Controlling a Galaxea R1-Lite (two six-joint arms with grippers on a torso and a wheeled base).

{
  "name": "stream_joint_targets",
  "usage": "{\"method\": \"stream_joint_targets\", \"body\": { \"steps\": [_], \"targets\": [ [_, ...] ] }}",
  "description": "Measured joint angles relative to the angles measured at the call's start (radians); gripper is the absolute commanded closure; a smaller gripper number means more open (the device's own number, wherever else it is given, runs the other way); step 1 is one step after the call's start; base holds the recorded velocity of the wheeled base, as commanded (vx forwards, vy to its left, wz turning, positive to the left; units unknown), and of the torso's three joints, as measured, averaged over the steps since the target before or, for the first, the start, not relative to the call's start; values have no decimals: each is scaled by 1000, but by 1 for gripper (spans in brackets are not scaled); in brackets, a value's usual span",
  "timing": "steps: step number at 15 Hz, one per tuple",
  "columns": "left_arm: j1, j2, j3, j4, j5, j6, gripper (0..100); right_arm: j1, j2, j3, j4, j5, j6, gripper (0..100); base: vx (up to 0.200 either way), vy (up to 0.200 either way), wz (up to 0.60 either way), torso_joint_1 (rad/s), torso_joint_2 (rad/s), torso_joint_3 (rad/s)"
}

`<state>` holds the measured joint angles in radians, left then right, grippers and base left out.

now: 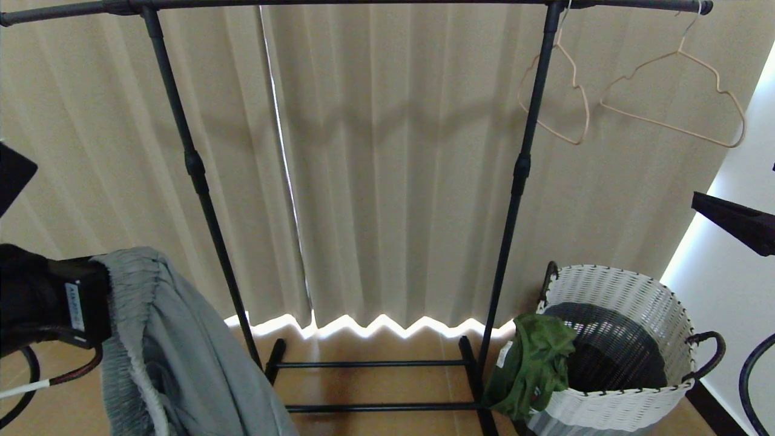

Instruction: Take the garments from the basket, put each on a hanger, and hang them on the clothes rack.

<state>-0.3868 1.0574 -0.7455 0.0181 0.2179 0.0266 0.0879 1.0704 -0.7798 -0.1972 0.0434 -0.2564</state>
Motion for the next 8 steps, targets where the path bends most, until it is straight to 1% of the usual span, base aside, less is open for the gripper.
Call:
{"method": "stream_joint_targets", "body": {
  "steps": [2,4,6,7,8],
  "targets": [
    [1,-32,29,-2,-2,-5,100,-21,1,48,-76,0,-3,0,0,0,0,0,0,0],
    [9,-48,36,-10,-2,0,100,-40,10,109,-187,0,-3,0,0,0,0,0,0,0],
    [30,-53,40,-42,-3,5,100,-81,33,153,-291,8,-2,0,0,0,0,0,0,0],
    [41,-54,40,-52,-3,8,100,-94,47,172,-328,15,-3,0,0,0,0,0,0,0],
    [53,-55,40,-65,-3,18,100,-101,57,184,-334,19,-4,0,0,0,0,0,0,0]
  ]
}}
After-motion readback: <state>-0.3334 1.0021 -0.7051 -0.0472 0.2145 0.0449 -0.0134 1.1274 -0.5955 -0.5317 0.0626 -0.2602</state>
